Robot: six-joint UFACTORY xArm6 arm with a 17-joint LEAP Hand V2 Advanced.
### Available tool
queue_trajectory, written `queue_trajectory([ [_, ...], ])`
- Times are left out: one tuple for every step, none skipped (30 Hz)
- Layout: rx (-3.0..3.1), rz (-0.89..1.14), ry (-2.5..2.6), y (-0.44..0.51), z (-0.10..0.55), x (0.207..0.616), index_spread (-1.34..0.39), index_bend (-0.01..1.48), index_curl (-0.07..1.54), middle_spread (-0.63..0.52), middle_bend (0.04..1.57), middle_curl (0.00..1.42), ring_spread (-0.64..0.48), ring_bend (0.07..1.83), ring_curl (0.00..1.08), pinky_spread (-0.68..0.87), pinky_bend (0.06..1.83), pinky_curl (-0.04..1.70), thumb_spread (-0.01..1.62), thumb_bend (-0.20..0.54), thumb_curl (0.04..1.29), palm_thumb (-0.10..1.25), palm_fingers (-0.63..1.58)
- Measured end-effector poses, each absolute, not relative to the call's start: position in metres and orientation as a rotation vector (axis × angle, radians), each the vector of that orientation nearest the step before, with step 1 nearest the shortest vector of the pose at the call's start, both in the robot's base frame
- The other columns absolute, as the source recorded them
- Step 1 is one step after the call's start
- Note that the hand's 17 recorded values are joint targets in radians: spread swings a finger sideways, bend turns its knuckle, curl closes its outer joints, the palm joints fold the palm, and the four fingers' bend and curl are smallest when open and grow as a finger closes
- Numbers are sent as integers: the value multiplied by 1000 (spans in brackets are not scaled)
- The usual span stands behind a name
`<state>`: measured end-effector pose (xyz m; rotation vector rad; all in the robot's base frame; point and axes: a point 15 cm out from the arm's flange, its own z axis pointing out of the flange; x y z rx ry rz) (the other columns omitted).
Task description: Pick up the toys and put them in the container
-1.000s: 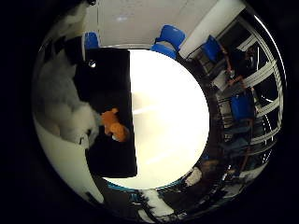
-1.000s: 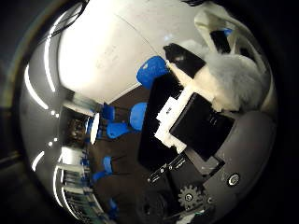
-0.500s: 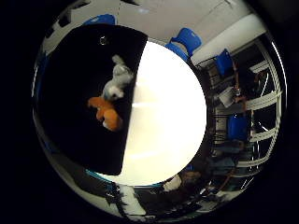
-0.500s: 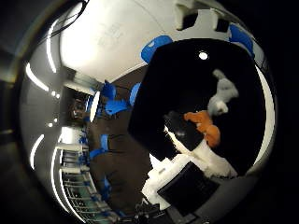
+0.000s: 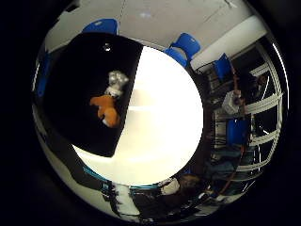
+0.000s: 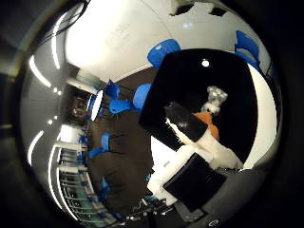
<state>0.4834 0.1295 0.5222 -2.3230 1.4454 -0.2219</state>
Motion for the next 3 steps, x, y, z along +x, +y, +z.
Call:
queue_trajectory([
  [-2315,-233,1451,123,528,480,-478,179,363,-89,310,326,124,383,193,522,275,354,1183,-18,382,640,390],
  [-2308,-242,1459,116,532,477,-479,179,358,-91,309,324,124,379,192,521,270,348,1184,-20,377,633,396],
  [-2301,-251,1469,107,537,473,-477,178,353,-92,310,325,124,372,188,521,267,343,1186,-20,376,628,399],
])
